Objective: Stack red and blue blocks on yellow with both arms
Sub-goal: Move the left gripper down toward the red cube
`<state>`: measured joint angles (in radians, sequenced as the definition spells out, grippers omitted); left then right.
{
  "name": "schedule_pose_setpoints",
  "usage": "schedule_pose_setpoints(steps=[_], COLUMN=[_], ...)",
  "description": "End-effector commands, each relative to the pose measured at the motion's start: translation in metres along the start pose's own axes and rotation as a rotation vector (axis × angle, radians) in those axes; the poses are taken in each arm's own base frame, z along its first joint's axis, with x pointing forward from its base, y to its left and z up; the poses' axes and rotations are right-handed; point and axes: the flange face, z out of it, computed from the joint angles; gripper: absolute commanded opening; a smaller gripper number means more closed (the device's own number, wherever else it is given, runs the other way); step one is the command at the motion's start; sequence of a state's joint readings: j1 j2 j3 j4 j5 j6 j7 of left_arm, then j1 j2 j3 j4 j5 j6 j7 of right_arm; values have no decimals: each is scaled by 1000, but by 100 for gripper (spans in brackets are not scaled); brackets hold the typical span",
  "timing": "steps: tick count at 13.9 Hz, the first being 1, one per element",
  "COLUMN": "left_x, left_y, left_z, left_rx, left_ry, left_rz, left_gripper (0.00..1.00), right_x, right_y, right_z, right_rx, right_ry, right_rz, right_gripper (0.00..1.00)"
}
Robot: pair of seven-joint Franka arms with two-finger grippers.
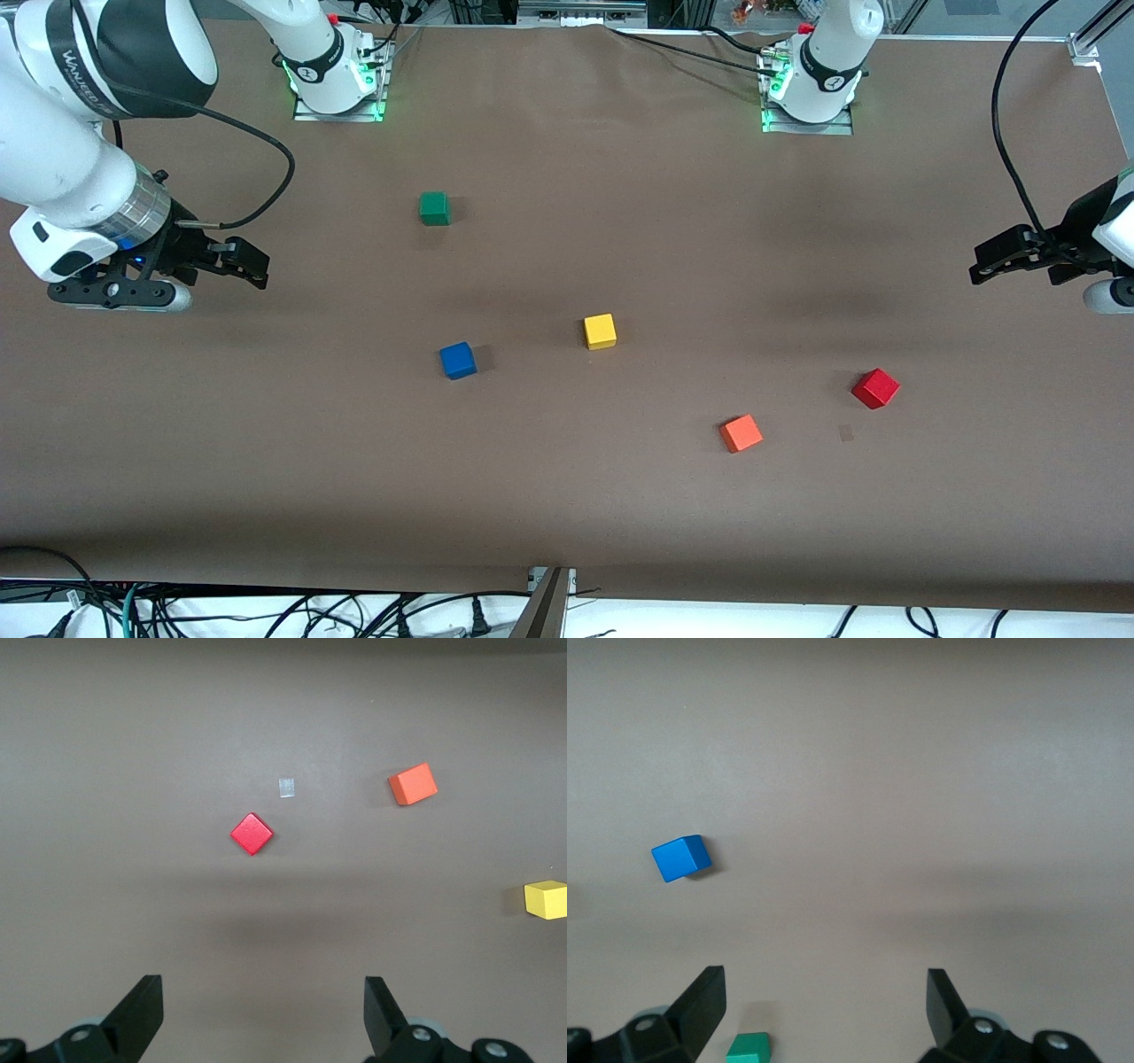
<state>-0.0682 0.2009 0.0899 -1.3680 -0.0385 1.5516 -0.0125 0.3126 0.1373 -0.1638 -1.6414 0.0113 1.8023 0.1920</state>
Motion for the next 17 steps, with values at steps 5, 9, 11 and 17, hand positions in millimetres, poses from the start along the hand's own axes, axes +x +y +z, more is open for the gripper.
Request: schedule_pose_setpoints(steps=[5,9,11,17], left_x=[2,8,16,44], left_y=[1,-3,-7,-10], left_z=[-7,6,24,77], left_rx=[-20,-18,-16,6], left_ry=[3,-17,-44,-77], left_rz=[21,16,8,4], left_gripper=[100,100,100,100], right_x=[3,3,3,3], right_y=[16,15,15,15], right_z=[3,1,2,1], right_rx=[-14,-14,-15,-14], right_ry=[0,3,2,3], right_rz=[24,23,23,23], right_gripper=[100,100,100,100])
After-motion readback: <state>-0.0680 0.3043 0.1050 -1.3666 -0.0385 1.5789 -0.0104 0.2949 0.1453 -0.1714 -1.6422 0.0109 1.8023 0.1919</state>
